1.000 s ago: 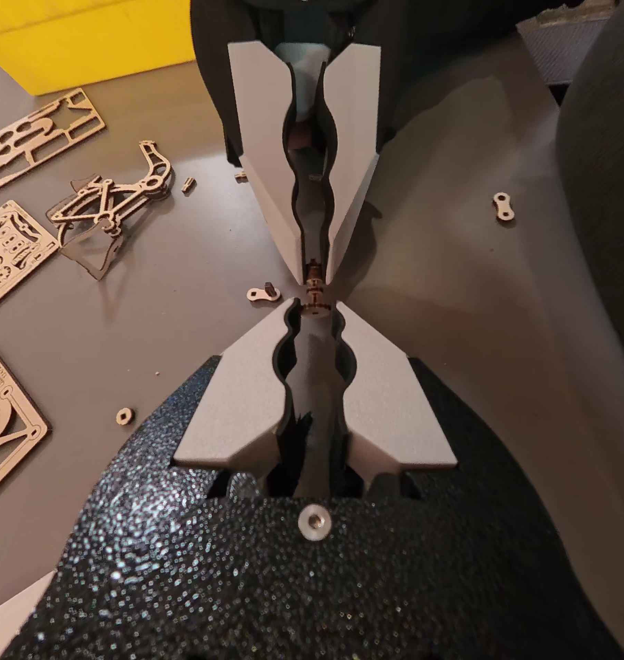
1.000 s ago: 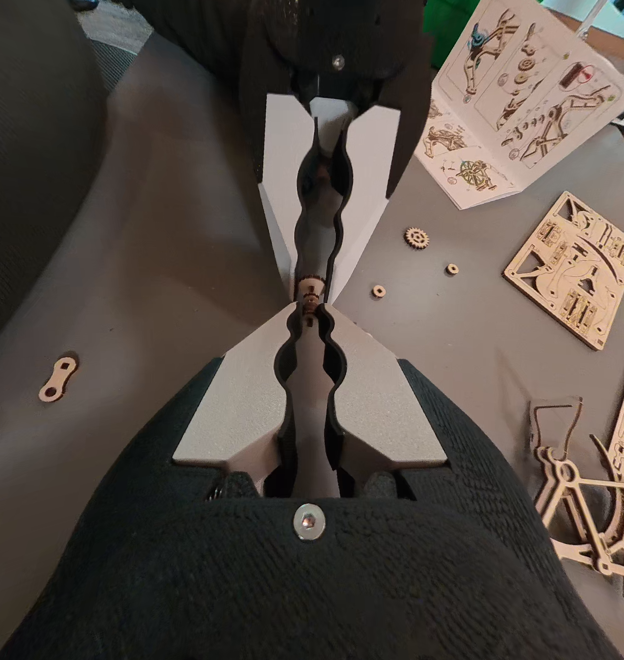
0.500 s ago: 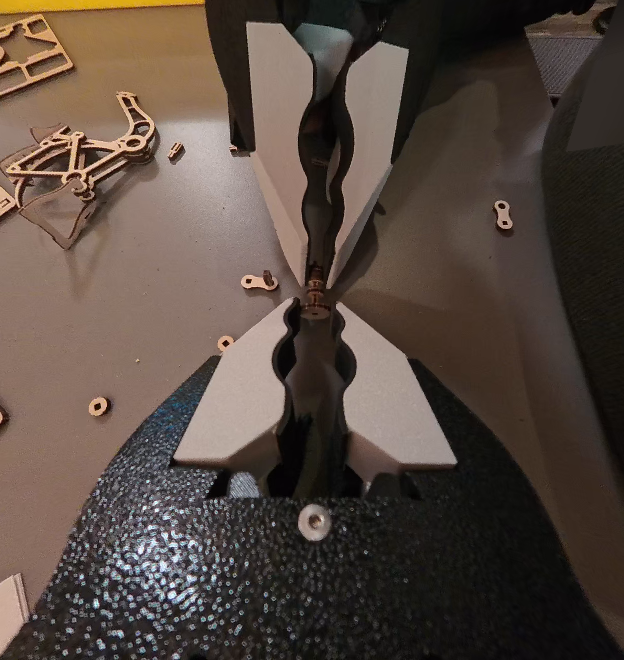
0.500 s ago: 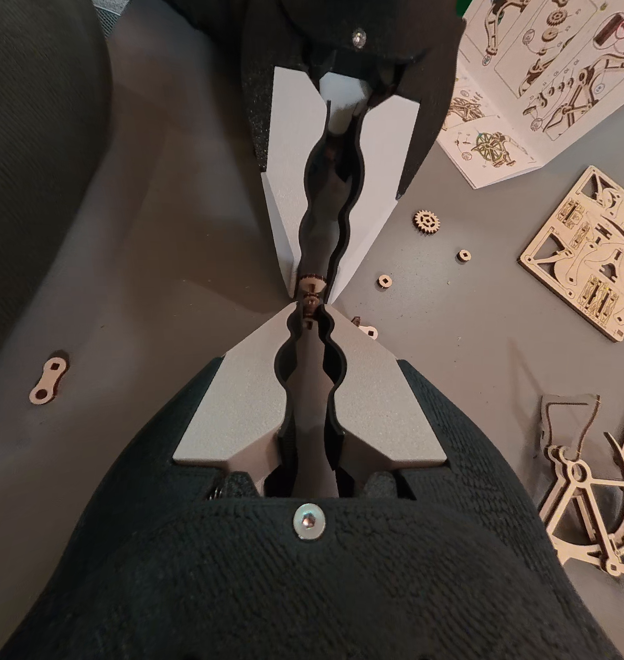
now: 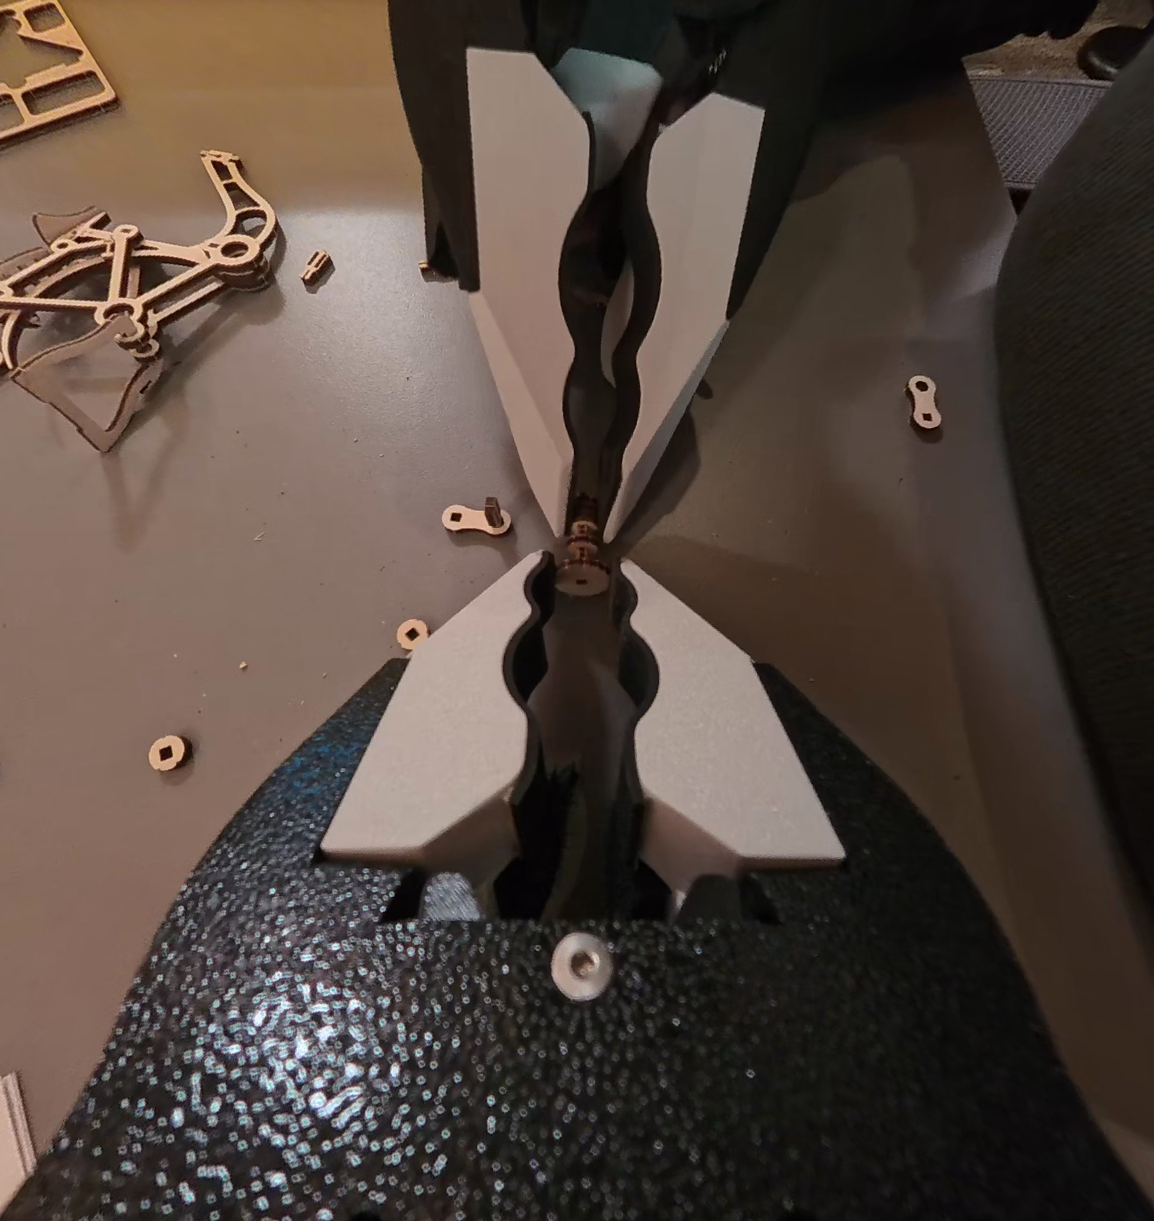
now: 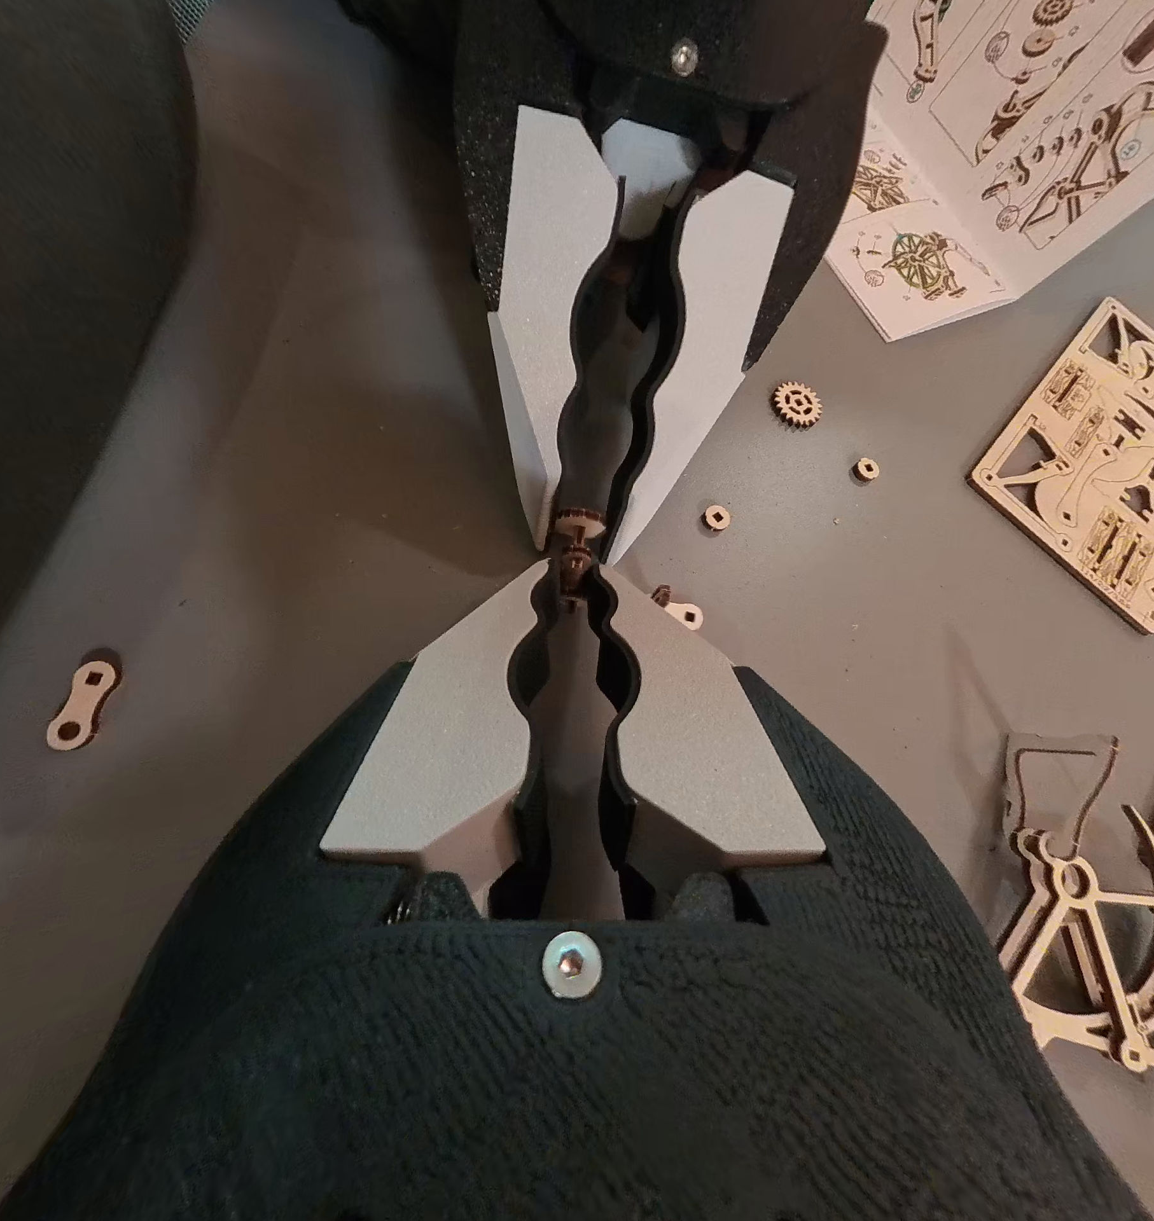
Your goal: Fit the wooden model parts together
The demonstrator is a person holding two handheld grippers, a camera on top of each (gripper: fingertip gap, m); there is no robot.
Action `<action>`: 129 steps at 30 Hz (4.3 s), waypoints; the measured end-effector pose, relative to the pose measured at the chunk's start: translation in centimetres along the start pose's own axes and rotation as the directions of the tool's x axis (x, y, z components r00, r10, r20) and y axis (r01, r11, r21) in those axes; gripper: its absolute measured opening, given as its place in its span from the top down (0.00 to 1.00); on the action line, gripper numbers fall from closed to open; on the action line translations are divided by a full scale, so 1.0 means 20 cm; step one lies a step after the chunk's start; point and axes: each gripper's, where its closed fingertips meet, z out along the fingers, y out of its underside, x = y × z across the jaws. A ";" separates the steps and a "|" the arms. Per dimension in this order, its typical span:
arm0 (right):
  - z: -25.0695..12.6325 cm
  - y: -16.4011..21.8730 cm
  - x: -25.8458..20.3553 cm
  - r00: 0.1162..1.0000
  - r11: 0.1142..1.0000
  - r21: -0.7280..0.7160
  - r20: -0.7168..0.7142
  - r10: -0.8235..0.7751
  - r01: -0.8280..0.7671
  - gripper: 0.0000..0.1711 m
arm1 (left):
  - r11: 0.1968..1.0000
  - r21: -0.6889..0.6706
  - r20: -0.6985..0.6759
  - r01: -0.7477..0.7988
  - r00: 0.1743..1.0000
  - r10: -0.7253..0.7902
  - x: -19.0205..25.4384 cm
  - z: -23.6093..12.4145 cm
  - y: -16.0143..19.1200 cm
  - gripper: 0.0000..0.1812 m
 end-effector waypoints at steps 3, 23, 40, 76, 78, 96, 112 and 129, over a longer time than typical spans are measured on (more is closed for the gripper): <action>0.01 0.01 0.00 1.000 1.000 -0.013 0.003 -0.006 0.006 0.97 | 1.000 0.000 0.000 0.001 1.000 -0.001 0.00 0.00 0.00 0.92; 0.02 0.01 -0.01 1.000 1.000 -0.010 0.012 -0.009 0.009 0.96 | 0.997 0.081 0.013 0.004 1.000 -0.005 -0.01 -0.06 -0.03 0.88; 0.02 0.01 -0.01 0.999 1.000 -0.010 0.033 0.014 -0.014 0.96 | 0.997 0.034 -0.037 0.071 0.997 -0.070 0.03 -0.06 0.02 0.92; 0.03 0.00 -0.01 0.997 0.998 -0.018 0.052 0.055 -0.054 0.97 | 0.995 0.015 -0.085 0.095 0.992 -0.093 0.02 -0.04 0.02 0.92; 0.03 0.00 -0.01 0.997 0.998 -0.017 0.055 0.059 -0.058 0.97 | 0.996 0.019 -0.084 0.092 0.992 -0.090 0.03 -0.04 0.01 0.92; -0.30 -0.42 0.10 0.979 0.699 0.689 0.088 0.182 -0.192 0.96 | 0.741 0.670 0.029 0.033 0.997 -0.070 0.01 -0.33 -0.44 0.90; -0.33 -0.45 0.07 0.983 0.655 0.734 0.106 0.151 -0.180 0.96 | 0.734 0.676 0.099 -0.055 0.995 -0.016 0.04 -0.35 -0.46 0.91; -0.22 -0.29 0.14 0.972 0.897 0.424 -0.234 -0.020 0.121 0.96 | 0.872 0.428 0.383 -0.236 0.922 0.061 -0.10 -0.27 -0.31 0.79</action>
